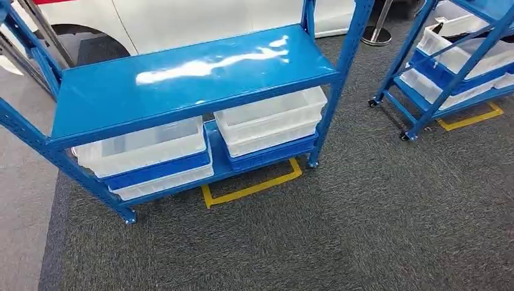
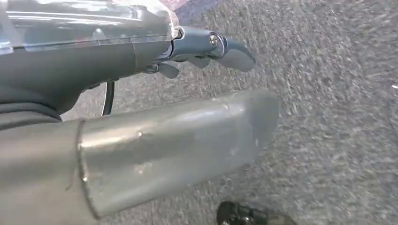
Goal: Take the parts from the cabinet and place them on the table.
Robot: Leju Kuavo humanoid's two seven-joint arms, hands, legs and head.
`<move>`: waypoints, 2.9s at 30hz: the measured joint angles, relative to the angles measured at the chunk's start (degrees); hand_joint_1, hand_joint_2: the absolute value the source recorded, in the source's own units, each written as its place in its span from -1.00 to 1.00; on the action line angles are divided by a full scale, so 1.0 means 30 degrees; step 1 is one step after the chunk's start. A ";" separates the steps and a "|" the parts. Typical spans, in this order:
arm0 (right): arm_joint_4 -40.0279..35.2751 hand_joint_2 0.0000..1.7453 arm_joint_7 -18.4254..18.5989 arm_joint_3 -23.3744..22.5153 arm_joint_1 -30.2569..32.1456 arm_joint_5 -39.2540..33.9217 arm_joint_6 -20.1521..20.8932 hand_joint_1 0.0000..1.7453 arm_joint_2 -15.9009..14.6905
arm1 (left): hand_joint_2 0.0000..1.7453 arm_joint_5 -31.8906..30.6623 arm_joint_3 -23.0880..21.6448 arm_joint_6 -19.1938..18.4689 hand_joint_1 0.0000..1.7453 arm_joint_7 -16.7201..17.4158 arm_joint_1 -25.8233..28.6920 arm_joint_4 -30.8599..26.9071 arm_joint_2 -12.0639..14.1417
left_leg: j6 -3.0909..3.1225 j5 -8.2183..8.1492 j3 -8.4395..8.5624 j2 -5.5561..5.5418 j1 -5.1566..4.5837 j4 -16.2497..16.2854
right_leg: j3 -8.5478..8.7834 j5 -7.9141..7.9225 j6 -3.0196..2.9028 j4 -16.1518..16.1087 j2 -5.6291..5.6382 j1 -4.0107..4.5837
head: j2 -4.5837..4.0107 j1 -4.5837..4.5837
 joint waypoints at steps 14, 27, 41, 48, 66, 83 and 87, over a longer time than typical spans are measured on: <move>0.0007 -1.00 -0.0015 -0.0109 0.0083 0.0015 0.0007 -1.00 -0.0044 | -1.00 -0.0051 0.0000 -0.0138 -1.00 0.0015 0.0035 0.0000 -0.0087 | -0.0580 0.0042 -0.0533 -0.3095 0.0195 0.0498 | -0.0560 0.0175 -0.0009 0.0454 0.3372 -0.0290 | 0.0000 0.0022; 0.0007 -1.00 -0.0488 -0.0393 0.0140 -0.0058 -0.0342 -1.00 -0.0022 | -1.00 -0.0211 0.0000 -0.0415 -1.00 -0.0138 0.0012 0.0000 -0.0058 | -0.0415 -0.0431 -0.0122 -0.0398 -0.0029 0.0419 | -0.0245 0.0033 -0.0202 0.0151 0.1709 -0.0197 | 0.0000 -0.0044; 0.0007 -1.00 -0.0488 -0.0699 0.0222 0.0036 -0.0350 -1.00 -0.0095 | -1.00 -0.0488 -0.0015 -0.0612 -1.00 -0.0131 0.0162 0.0000 -0.0153 | 0.0216 -0.0925 0.1369 -0.0866 0.0002 -0.0136 | -0.2516 0.0318 0.0365 0.3088 0.2156 -0.0291 | 0.0000 0.0000; 0.0007 -1.00 -0.0510 -0.0780 0.0212 0.0051 -0.0342 -1.00 -0.0175 | -1.00 -0.0605 -0.0044 -0.0626 -1.00 -0.0109 0.0069 0.0000 -0.0197 | -0.0418 -0.1687 0.1912 -0.0892 -0.0059 0.0244 | -0.1301 0.0908 -0.0433 0.0387 0.2254 -0.0194 | 0.0000 0.0073; 0.0029 -1.00 -0.0423 -0.0874 0.0127 0.0146 -0.0364 -1.00 -0.0182 | -1.00 -0.1005 -0.0087 -0.0656 -1.00 0.0015 0.0180 0.0000 -0.0226 | 0.0395 -0.0257 -0.0028 -0.0660 0.0056 0.0360 | -0.0458 -0.1433 0.0361 0.3069 0.2223 -0.0179 | 0.0000 0.0036; 0.0036 -1.00 0.0058 -0.0867 0.0165 0.0765 0.0182 -1.00 -0.0189 | -1.00 -0.1275 -0.0219 -0.0466 -1.00 0.0277 0.0105 0.0007 -0.0284 | -0.0730 -0.3619 -0.1282 -0.0774 0.0045 0.5460 | -0.0849 0.0917 -0.0901 -0.0084 0.1719 -0.0028 | 0.0000 -0.0036; 0.0036 -1.00 0.0066 -0.0867 0.0153 0.0765 0.0219 -1.00 -0.0160 | -1.00 -0.1282 -0.0219 -0.0422 -1.00 0.0328 0.0187 0.0007 -0.0204 | -0.1006 -0.1186 -0.1337 -0.0505 0.0260 0.3277 | -0.0153 0.0393 -0.0673 -0.0068 0.1200 -0.0187 | 0.0000 -0.0044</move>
